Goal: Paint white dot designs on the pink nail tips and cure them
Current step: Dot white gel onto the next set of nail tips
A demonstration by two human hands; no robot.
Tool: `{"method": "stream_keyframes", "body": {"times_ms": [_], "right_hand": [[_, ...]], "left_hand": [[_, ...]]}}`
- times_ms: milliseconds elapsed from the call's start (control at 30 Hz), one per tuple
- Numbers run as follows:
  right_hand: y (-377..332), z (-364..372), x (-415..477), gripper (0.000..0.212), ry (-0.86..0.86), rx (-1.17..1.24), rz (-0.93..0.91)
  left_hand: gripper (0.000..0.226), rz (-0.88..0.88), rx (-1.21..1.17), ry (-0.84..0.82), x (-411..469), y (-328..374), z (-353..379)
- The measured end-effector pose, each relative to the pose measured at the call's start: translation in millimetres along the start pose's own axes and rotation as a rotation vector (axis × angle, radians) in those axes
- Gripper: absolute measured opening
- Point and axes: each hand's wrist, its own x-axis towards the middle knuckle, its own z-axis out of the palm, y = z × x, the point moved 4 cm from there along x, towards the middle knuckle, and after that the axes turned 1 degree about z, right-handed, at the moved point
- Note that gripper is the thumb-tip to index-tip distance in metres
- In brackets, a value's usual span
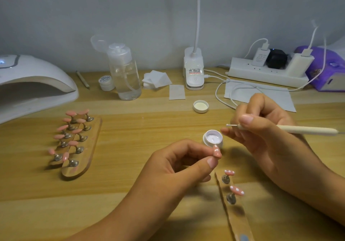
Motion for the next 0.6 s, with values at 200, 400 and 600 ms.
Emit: {"method": "stream_keyframes", "body": {"times_ms": [200, 400, 600], "right_hand": [[1.0, 12.9, -3.4, 0.028, -0.112, 0.105, 0.053], [1.0, 13.5, -4.0, 0.021, -0.116, 0.057, 0.076], [0.6, 14.2, -4.7, 0.02, -0.143, 0.023, 0.067]], "left_hand": [[0.007, -0.006, -0.01, 0.002, 0.4, -0.8, 0.0], [0.008, -0.013, -0.02, 0.011, 0.0, -0.3, 0.8], [0.008, -0.022, -0.03, 0.017, 0.5, -0.6, 1.1]]}}
